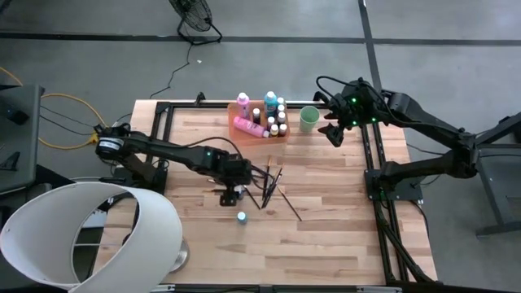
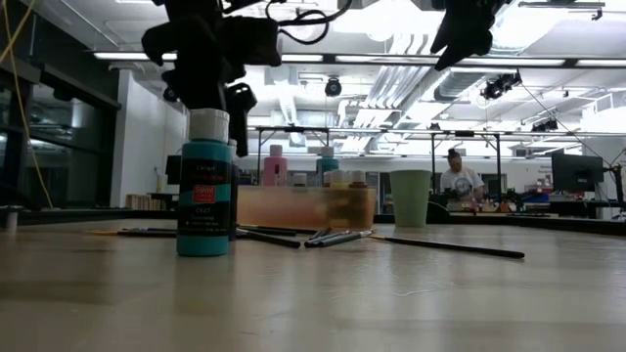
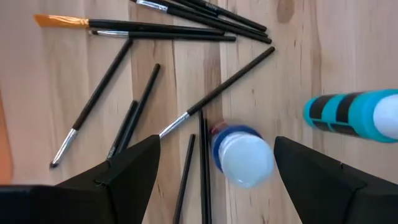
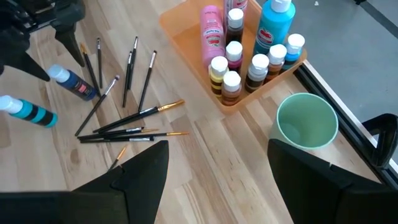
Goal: Pick & Place Paint Supplies
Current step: Put the small dark blue paint bottle into the orange bin
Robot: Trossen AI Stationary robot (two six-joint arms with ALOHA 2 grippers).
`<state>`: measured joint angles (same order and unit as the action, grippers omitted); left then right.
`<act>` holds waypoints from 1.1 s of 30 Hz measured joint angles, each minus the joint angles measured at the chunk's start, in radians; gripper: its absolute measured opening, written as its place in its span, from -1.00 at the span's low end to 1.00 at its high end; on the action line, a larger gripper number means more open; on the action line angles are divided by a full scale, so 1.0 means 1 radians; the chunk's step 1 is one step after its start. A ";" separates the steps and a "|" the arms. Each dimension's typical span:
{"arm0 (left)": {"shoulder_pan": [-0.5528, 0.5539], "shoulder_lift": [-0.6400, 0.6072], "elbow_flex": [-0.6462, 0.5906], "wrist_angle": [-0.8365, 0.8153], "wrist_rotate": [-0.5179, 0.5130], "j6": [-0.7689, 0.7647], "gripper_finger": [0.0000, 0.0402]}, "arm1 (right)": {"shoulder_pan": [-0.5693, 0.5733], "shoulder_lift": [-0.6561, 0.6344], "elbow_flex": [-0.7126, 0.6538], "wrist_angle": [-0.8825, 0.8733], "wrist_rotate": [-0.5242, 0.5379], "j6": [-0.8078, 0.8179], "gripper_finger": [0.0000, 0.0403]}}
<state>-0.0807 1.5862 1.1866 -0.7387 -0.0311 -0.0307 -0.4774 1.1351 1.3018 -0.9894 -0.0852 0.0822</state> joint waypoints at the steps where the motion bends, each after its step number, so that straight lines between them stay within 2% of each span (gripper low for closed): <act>1: 0.000 0.002 0.000 0.000 0.002 0.000 0.53 | 0.000 0.000 0.000 -0.001 0.000 0.000 0.33; 7: 0.000 0.004 0.000 -0.020 0.002 0.000 0.48 | 0.000 0.000 0.000 -0.004 0.001 -0.005 0.33; 15: -0.001 0.006 0.000 -0.020 0.030 0.000 0.14 | 0.000 0.000 0.000 -0.002 0.004 -0.008 0.33; 26: -0.001 0.007 0.000 -0.022 0.066 0.000 -0.10 | 0.000 0.000 0.000 -0.002 0.005 -0.019 0.33; 33: -0.001 0.007 0.000 -0.022 0.065 -0.009 -0.36 | 0.000 0.000 0.000 -0.002 0.004 -0.024 0.33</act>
<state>-0.0814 1.5936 1.1866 -0.7605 0.0344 -0.0398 -0.4774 1.1351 1.3018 -0.9913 -0.0811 0.0580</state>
